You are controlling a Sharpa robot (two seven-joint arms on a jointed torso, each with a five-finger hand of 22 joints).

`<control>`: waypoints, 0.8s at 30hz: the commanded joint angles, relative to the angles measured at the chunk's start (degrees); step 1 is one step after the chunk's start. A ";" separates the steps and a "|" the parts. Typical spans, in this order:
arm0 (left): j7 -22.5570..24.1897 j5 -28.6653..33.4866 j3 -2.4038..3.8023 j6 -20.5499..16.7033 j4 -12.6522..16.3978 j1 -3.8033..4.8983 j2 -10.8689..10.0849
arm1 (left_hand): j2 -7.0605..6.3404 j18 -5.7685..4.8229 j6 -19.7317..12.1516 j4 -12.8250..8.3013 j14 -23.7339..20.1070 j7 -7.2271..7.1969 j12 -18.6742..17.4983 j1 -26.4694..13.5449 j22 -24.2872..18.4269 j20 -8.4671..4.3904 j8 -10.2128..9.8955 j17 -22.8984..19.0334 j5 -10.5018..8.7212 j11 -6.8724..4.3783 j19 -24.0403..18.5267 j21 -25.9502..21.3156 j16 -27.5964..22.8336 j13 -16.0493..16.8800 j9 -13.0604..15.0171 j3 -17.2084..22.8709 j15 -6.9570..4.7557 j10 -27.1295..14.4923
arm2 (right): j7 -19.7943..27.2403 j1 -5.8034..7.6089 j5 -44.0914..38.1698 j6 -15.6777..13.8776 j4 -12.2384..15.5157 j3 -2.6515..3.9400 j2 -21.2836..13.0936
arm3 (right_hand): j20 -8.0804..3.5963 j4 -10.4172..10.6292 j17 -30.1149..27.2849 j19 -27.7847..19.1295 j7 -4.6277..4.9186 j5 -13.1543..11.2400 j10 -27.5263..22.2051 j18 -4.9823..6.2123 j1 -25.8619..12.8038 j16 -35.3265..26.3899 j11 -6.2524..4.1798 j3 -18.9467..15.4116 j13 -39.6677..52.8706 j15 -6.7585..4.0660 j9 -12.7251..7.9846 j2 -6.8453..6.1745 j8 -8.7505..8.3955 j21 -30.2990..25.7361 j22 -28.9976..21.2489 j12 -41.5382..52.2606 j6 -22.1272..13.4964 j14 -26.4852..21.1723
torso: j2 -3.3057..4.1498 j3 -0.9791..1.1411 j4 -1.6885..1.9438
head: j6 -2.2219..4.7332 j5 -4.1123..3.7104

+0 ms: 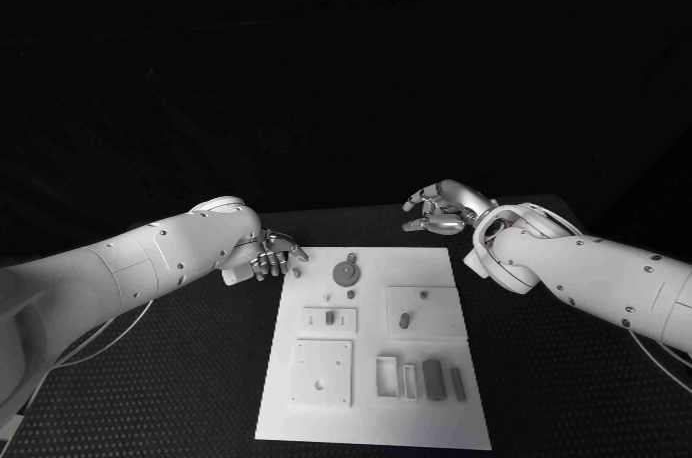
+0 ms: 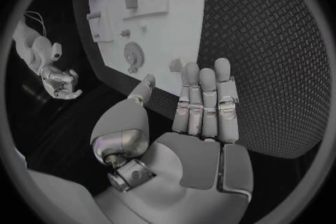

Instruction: Assemble the parts on the task board

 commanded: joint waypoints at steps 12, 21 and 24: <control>1.89 0.46 0.03 1.74 -2.02 -1.16 1.34 | 2.07 0.70 0.08 -1.05 -0.28 0.19 -0.04 0.21 1.22 0.30 0.22 -0.14 0.77 -0.06 -0.06 -0.24 0.44 0.05 -0.27 -0.03 0.01 -0.22 | 0.39 0.00 0.01 0.72 0.19 0.03 0.16 | -0.26 -0.10 -0.10 0.19 1.12 0.14 -0.37 0.80 -0.24 0.18 0.04 -0.13 -0.12 0.18 -0.07 0.56 0.14 -0.18 0.58 0.37 -0.86 -0.41 | -0.04 0.00 0.04 | -0.24 -0.08; 2.39 1.24 0.03 1.15 -3.29 -1.64 1.97 | 2.78 0.66 0.02 -1.81 -0.33 0.22 -0.03 0.50 1.24 0.34 0.31 -0.20 1.14 -0.03 -0.07 -0.25 0.48 0.05 -0.44 -0.09 0.05 -0.27 | 0.39 0.00 0.01 0.72 0.20 0.03 0.21 | -0.26 -0.10 -0.11 0.20 1.12 0.14 -0.37 0.81 -0.25 0.19 0.04 -0.13 -0.14 0.18 -0.08 0.58 0.15 -0.18 0.59 0.39 -0.86 -0.41 | -0.03 0.04 0.05 | -0.29 -0.22; 2.54 1.41 0.03 1.15 -3.36 -1.65 2.01 | 2.87 0.65 0.02 -1.91 -0.34 0.23 -0.03 0.52 1.24 0.34 0.32 -0.21 1.18 -0.03 -0.07 -0.25 0.49 0.05 -0.47 -0.10 0.06 -0.27 | 0.40 0.00 0.01 0.73 0.20 0.03 0.23 | -0.26 -0.10 -0.11 0.20 1.12 0.14 -0.37 0.81 -0.25 0.20 0.04 -0.13 -0.15 0.18 -0.08 0.59 0.15 -0.18 0.59 0.40 -0.86 -0.40 | -0.07 0.05 0.06 | -0.34 -0.27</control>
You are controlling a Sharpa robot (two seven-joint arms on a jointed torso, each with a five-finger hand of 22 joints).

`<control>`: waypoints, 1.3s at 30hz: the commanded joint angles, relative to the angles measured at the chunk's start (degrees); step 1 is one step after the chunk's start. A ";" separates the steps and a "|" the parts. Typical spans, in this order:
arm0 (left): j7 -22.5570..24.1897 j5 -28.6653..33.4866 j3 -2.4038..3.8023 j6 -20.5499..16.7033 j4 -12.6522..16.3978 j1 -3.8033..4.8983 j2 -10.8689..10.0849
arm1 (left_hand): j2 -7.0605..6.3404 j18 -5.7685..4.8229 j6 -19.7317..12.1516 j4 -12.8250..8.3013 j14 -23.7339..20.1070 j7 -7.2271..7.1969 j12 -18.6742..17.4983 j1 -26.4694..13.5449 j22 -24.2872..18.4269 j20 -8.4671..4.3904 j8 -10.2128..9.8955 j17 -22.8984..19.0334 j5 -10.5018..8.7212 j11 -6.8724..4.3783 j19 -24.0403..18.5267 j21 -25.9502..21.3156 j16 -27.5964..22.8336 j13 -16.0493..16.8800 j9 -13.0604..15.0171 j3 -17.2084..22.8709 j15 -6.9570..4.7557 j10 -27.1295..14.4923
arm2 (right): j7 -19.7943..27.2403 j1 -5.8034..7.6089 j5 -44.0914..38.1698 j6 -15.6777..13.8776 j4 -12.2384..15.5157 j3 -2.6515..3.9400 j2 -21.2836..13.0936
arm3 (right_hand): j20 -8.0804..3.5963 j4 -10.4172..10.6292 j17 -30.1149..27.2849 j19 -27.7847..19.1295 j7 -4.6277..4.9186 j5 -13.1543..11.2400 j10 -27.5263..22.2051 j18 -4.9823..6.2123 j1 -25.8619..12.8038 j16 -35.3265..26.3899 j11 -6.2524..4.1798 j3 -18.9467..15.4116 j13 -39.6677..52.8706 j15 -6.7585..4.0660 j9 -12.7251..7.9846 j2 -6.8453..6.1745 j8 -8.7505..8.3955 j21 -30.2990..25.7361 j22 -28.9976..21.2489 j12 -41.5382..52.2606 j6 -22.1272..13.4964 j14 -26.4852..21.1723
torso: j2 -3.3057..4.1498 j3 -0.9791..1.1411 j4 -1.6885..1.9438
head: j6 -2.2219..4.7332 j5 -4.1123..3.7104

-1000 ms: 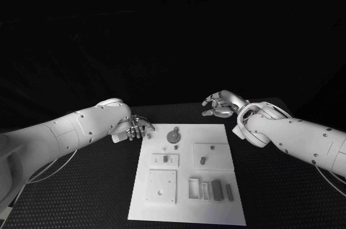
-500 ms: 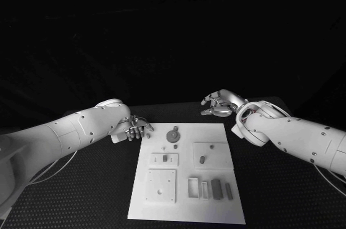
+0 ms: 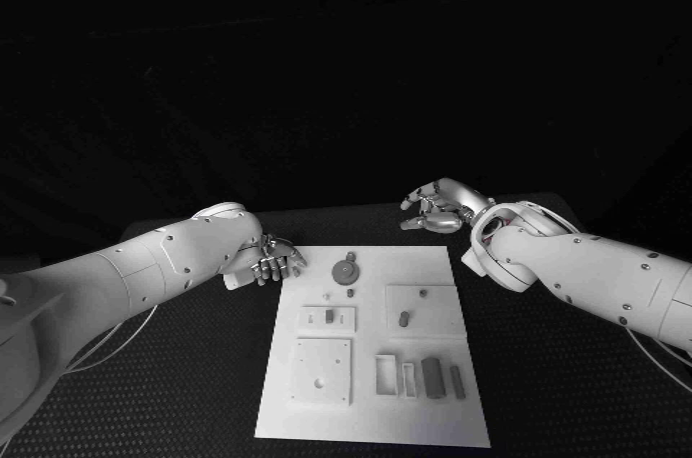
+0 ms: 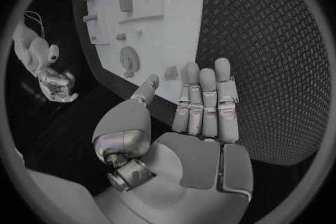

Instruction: Assemble the parts on the task board

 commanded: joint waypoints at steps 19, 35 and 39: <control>1.98 1.96 0.03 1.13 -0.70 -0.30 0.74 | 0.72 0.38 0.00 1.44 -0.25 0.34 0.06 5.49 1.33 0.48 1.13 -0.60 -4.73 0.09 0.28 -0.07 0.51 -0.06 -1.05 8.38 0.23 -0.17 | 0.33 0.00 -0.01 0.87 0.14 0.03 0.05 | -0.32 -0.10 -0.07 0.28 1.19 0.14 -0.36 0.80 -0.02 0.22 0.04 -0.13 -0.14 0.18 -0.11 0.38 0.17 -0.17 0.61 0.45 -0.80 -0.40 | -0.03 0.03 0.03 | -0.24 -0.18; 2.12 1.96 0.03 0.86 -0.63 -0.30 0.69 | 3.01 0.26 0.06 -0.73 -0.20 0.33 0.16 8.10 1.34 0.53 1.73 -0.77 -4.25 0.10 0.26 0.35 0.68 -0.11 -1.26 9.93 0.30 -0.11 | 0.27 0.00 0.01 0.99 -0.04 0.03 0.16 | -0.31 -0.07 -0.08 0.29 1.19 0.13 -0.35 0.80 -0.09 0.24 0.04 -0.15 -0.17 0.18 -0.12 0.42 0.19 -0.17 0.62 0.49 -0.79 -0.39 | -0.04 0.03 0.06 | -0.44 -0.14; 2.34 1.96 0.03 0.73 -0.75 -0.30 0.66 | 4.45 0.27 0.38 -1.39 0.01 0.19 0.22 9.67 1.34 0.51 2.16 -0.84 -4.26 -0.01 0.40 0.56 0.79 -0.17 -1.22 10.83 0.26 0.16 | 0.26 0.00 0.03 1.04 -0.05 0.03 0.15 | -0.31 -0.05 -0.08 0.30 1.19 0.14 -0.35 0.80 -0.11 0.24 0.04 -0.16 -0.18 0.18 -0.12 0.43 0.20 -0.16 0.62 0.50 -0.78 -0.39 | -0.06 0.03 0.07 | -0.49 -0.13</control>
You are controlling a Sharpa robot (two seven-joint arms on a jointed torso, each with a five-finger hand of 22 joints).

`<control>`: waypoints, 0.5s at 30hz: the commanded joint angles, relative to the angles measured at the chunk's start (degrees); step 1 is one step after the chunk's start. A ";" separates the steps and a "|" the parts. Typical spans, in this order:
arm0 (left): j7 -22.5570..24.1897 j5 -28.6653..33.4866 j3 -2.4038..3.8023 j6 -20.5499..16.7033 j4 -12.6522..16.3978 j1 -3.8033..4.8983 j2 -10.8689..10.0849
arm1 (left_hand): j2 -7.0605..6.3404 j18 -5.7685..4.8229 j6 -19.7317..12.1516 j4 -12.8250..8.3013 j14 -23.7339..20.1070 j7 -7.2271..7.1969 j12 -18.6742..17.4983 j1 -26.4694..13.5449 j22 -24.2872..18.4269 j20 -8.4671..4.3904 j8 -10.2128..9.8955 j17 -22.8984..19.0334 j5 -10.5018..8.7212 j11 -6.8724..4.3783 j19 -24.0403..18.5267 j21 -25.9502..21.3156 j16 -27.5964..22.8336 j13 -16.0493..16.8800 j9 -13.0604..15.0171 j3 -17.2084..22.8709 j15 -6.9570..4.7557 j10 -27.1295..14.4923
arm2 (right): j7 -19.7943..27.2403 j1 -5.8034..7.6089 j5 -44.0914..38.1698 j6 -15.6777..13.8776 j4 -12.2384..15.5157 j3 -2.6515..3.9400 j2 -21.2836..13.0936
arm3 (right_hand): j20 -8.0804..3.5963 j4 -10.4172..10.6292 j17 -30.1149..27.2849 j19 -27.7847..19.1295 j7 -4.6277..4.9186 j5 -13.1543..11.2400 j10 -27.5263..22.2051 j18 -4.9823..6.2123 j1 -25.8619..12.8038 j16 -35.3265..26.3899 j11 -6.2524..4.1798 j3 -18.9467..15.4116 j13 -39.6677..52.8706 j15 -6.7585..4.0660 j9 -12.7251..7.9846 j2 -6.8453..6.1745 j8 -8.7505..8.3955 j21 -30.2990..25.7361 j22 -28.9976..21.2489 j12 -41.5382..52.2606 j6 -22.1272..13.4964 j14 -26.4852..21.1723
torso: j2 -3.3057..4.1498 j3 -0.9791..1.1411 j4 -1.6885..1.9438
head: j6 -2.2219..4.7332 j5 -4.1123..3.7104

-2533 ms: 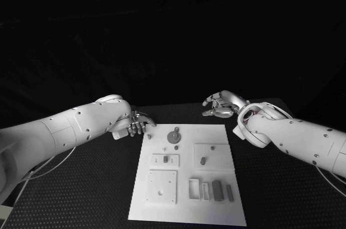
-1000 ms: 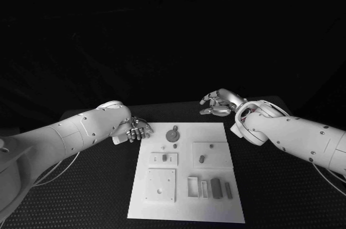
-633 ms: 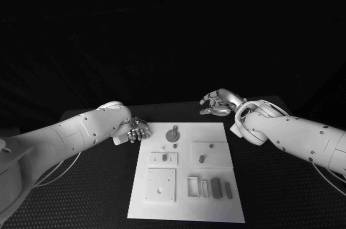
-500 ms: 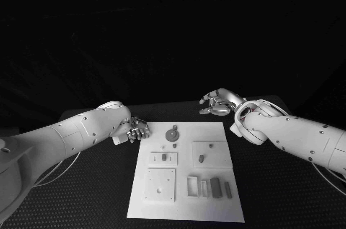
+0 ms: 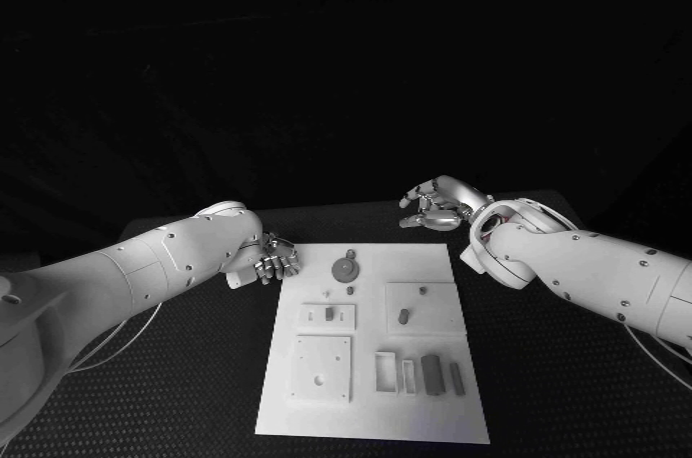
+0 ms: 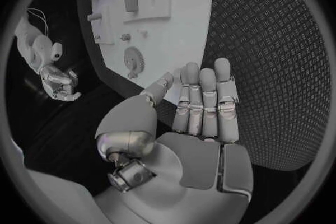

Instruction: Assemble the parts on the task board

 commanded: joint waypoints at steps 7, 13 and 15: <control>1.09 1.02 0.04 0.29 0.02 -0.01 -0.19 | 1.20 0.31 1.22 0.35 0.71 -0.13 0.25 5.40 1.37 0.22 1.58 -0.27 -1.19 -0.27 0.76 0.77 0.56 -0.28 0.23 4.88 0.16 0.98 | 0.20 -0.01 0.06 0.81 -0.07 0.03 0.01 | -0.15 -0.03 -0.10 0.14 1.10 0.13 -0.35 0.80 -0.17 0.25 0.04 -0.19 -0.09 0.18 -0.08 0.43 0.22 -0.16 0.59 0.28 -0.82 -0.40 | -0.03 0.01 -0.03 | -0.10 0.04; 1.40 1.58 0.08 0.56 0.42 -0.01 -0.66 | 1.40 0.38 1.95 0.24 1.42 -0.51 0.73 6.12 1.46 0.04 2.43 -0.02 -1.21 -0.65 1.39 1.48 1.21 -0.08 0.67 5.34 -0.05 1.89 | 0.20 -0.01 0.11 0.82 -0.25 0.03 -0.01 | -0.15 -0.01 -0.10 0.14 1.10 0.13 -0.35 0.80 -0.23 0.26 0.04 -0.21 -0.10 0.18 -0.08 0.42 0.24 -0.16 0.60 0.29 -0.80 -0.40 | -0.03 -0.01 -0.04 | -0.15 0.02; 1.39 2.43 0.10 0.36 0.77 0.00 -1.00 | 1.44 0.39 2.14 0.18 1.64 -0.64 0.93 6.19 1.47 -0.03 2.69 0.10 -1.20 -0.79 1.56 1.74 1.47 0.02 0.82 5.33 -0.15 2.16 | 0.20 -0.01 0.12 0.82 -0.36 0.03 -0.04 | -0.15 -0.01 -0.11 0.14 1.10 0.13 -0.35 0.80 -0.24 0.26 0.04 -0.22 -0.10 0.18 -0.08 0.42 0.24 -0.16 0.60 0.29 -0.80 -0.40 | -0.03 -0.01 -0.04 | -0.14 0.01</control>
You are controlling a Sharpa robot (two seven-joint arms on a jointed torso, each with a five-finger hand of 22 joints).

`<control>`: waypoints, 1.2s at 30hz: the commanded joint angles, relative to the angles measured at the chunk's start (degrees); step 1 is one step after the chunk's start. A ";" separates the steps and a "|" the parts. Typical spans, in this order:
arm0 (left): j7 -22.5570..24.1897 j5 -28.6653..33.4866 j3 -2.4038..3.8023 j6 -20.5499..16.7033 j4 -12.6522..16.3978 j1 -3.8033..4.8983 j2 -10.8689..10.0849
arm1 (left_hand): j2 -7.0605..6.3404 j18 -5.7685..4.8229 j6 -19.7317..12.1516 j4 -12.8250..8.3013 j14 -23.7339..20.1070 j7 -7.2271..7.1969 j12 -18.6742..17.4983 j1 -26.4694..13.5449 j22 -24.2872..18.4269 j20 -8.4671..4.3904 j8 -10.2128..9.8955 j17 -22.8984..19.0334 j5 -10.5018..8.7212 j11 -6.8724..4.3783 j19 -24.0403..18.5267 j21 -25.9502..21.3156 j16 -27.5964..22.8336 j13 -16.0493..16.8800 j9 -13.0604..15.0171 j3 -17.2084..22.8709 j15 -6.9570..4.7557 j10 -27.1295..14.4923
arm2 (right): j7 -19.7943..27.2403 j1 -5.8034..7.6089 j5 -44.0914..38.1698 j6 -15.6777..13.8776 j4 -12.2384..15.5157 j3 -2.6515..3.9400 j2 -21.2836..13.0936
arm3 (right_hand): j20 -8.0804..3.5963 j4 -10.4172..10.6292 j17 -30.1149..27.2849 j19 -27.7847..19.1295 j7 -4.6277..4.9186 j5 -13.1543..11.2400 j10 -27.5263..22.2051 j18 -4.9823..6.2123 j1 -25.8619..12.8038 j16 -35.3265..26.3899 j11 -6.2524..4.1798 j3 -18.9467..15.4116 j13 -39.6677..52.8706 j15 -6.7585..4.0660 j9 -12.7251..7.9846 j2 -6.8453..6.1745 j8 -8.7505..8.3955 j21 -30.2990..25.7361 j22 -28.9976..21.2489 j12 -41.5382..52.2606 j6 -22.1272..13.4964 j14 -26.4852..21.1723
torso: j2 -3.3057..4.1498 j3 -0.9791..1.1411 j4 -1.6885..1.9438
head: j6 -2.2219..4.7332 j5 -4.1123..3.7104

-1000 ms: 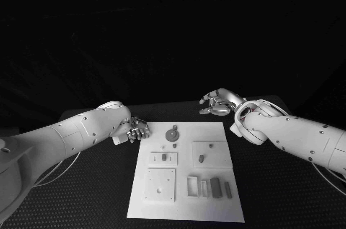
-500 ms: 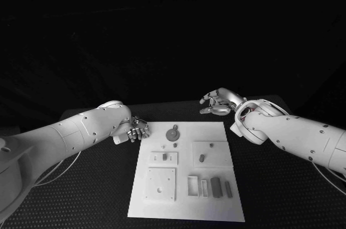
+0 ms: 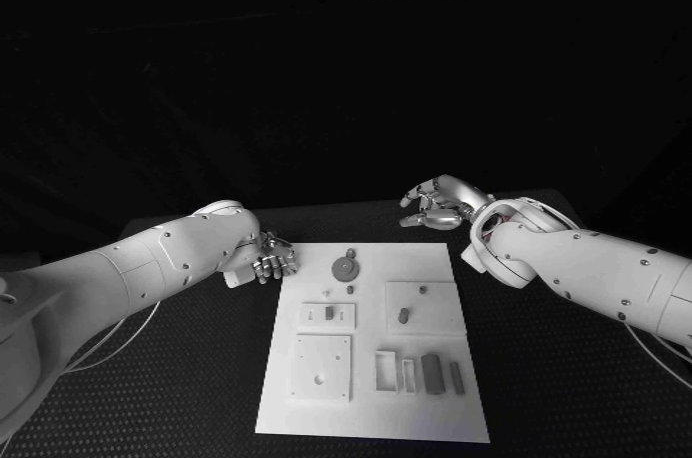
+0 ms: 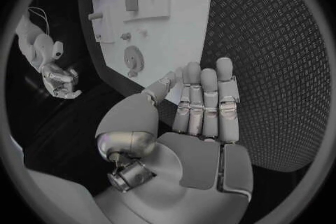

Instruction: Assemble the parts on the task board

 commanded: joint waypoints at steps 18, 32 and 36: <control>-0.59 3.90 0.27 -3.71 16.67 0.61 -8.26 | 0.88 1.24 1.16 -0.28 1.43 -0.73 1.54 1.44 1.47 -0.53 1.88 0.66 0.20 -1.02 1.20 2.17 1.57 0.76 1.94 -0.05 -0.69 2.05 | 0.15 0.00 0.21 0.74 -0.61 0.03 -0.31 | -0.23 -0.01 -0.07 0.22 1.10 0.14 -0.36 0.80 -0.29 0.27 0.04 -0.23 -0.09 0.17 -0.10 0.39 0.25 -0.17 0.61 0.32 -0.80 -0.41 | -0.05 0.00 0.13 | -0.02 -0.14; -0.89 -2.75 0.06 -6.61 27.36 0.44 -11.80 | 0.60 1.27 1.34 -0.50 1.79 -0.92 1.74 1.62 1.45 -0.75 2.25 0.69 0.20 -1.21 1.43 2.68 1.77 0.85 2.28 0.07 -0.94 2.39 | 0.07 0.00 0.26 1.09 -0.59 0.03 -0.37 | -0.23 0.01 -0.08 0.21 1.10 0.14 -0.37 0.80 -0.33 0.27 0.04 -0.24 -0.13 0.17 -0.11 0.39 0.27 -0.18 0.62 0.34 -0.81 -0.42 | 0.05 0.00 0.01 | -0.16 -0.17; -1.47 -3.97 -0.34 -6.88 29.06 0.22 -12.44 | 0.52 1.27 1.36 -0.52 1.87 -0.95 1.77 1.66 1.45 -0.79 2.31 0.69 0.20 -1.25 1.47 2.77 1.79 0.86 2.34 0.11 -0.98 2.46 | 0.03 0.00 0.26 1.13 -0.52 0.03 -0.42 | -0.23 0.01 -0.09 0.21 1.10 0.14 -0.37 0.80 -0.34 0.27 0.04 -0.24 -0.14 0.17 -0.11 0.38 0.27 -0.18 0.62 0.34 -0.81 -0.42 | 0.02 0.00 0.01 | -0.30 -0.08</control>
